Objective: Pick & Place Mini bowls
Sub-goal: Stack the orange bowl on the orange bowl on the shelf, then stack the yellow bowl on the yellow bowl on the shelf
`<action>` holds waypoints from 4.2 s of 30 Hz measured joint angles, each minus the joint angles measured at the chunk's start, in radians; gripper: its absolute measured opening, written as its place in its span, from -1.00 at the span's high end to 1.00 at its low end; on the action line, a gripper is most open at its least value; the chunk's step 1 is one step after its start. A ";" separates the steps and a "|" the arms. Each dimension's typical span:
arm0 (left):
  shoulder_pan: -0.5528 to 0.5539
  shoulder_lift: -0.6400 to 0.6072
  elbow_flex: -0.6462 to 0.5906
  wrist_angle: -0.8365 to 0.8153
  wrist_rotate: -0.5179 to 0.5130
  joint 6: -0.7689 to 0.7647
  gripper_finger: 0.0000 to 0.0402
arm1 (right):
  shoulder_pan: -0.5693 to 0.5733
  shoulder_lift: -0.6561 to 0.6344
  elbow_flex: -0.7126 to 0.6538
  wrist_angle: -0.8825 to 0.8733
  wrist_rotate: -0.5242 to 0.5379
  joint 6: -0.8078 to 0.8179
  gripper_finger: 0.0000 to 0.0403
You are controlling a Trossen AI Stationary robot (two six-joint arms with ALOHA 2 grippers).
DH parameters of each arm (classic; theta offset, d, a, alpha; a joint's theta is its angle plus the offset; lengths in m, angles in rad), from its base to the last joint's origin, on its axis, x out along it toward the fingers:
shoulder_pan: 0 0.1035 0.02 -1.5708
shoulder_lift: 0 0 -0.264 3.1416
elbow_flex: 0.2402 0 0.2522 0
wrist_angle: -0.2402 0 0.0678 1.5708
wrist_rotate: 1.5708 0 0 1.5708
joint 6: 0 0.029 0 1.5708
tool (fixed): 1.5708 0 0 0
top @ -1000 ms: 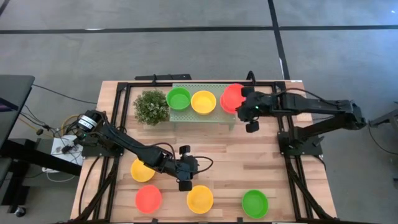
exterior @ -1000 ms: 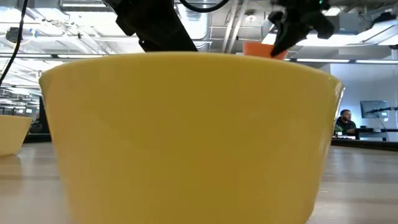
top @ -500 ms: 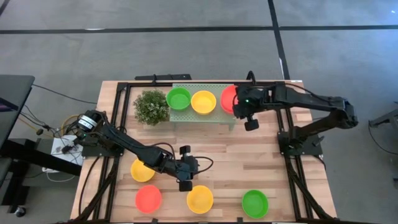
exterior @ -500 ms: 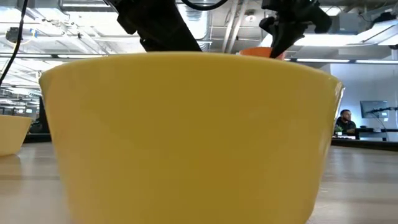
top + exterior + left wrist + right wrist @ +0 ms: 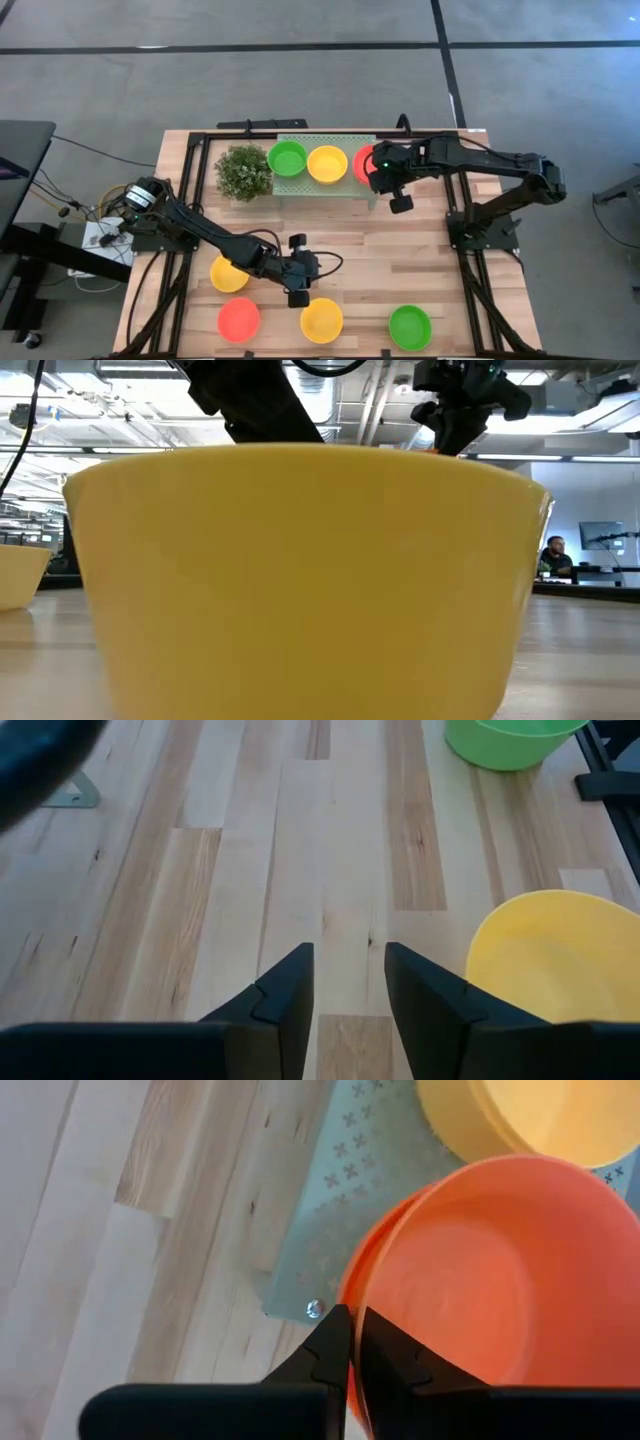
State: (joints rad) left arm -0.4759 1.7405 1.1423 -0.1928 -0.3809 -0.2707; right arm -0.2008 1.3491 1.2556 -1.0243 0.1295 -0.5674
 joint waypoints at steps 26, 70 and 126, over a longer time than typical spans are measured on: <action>-0.015 -0.039 0.000 0.035 0.000 -0.034 0.37 | 0.196 -0.013 0.288 -0.055 0.055 0.150 0.58; -0.243 -0.261 -0.259 -0.581 0.178 -1.352 0.37 | 0.515 -0.282 -0.622 0.898 -0.132 0.375 0.72; 0.482 -0.143 0.463 -0.549 0.150 0.736 0.96 | 0.513 -0.282 -0.622 0.905 -0.130 0.270 0.72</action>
State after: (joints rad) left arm 0.0065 1.5978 1.6054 -0.7415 -0.2309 0.4655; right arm 0.3119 1.0676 0.6334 -0.1188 -0.0002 -0.2974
